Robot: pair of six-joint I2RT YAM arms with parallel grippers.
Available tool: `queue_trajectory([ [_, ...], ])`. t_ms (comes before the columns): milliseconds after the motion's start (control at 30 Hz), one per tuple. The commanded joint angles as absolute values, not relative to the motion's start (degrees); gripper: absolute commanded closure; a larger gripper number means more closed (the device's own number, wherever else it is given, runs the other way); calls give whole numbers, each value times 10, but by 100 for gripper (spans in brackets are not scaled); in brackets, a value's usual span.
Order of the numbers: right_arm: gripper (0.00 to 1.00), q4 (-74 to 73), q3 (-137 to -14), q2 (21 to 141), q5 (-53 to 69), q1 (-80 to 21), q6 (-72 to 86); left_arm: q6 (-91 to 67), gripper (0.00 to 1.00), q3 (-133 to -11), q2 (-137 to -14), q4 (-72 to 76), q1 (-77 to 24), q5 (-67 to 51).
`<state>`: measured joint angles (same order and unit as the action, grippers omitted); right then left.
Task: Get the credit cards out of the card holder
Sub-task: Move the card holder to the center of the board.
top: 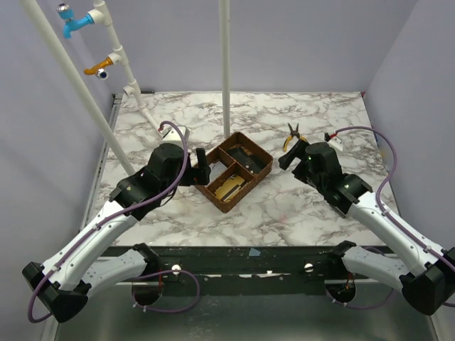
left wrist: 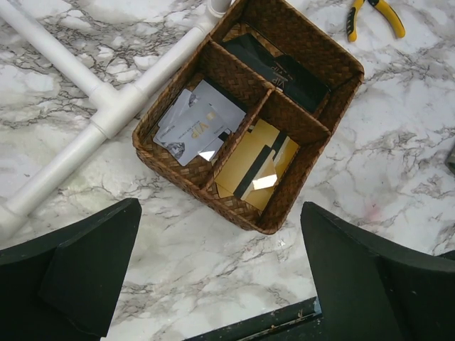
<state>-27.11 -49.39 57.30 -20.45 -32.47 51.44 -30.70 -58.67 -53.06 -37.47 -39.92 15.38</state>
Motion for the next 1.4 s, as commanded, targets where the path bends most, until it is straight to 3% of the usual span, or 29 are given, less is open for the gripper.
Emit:
queue_trajectory([
  [0, 0, -302, -498, 582, -241, -324, 520, -272, 1, -600, -529, -388, -393, 114],
  [767, 0, -497, -539, 669, -317, -312, 644, -229, 2, -602, -539, -396, -377, 71],
  [1367, 0, -539, -497, 670, -243, -30, 606, -225, 2, -568, -500, -385, -365, 54],
])
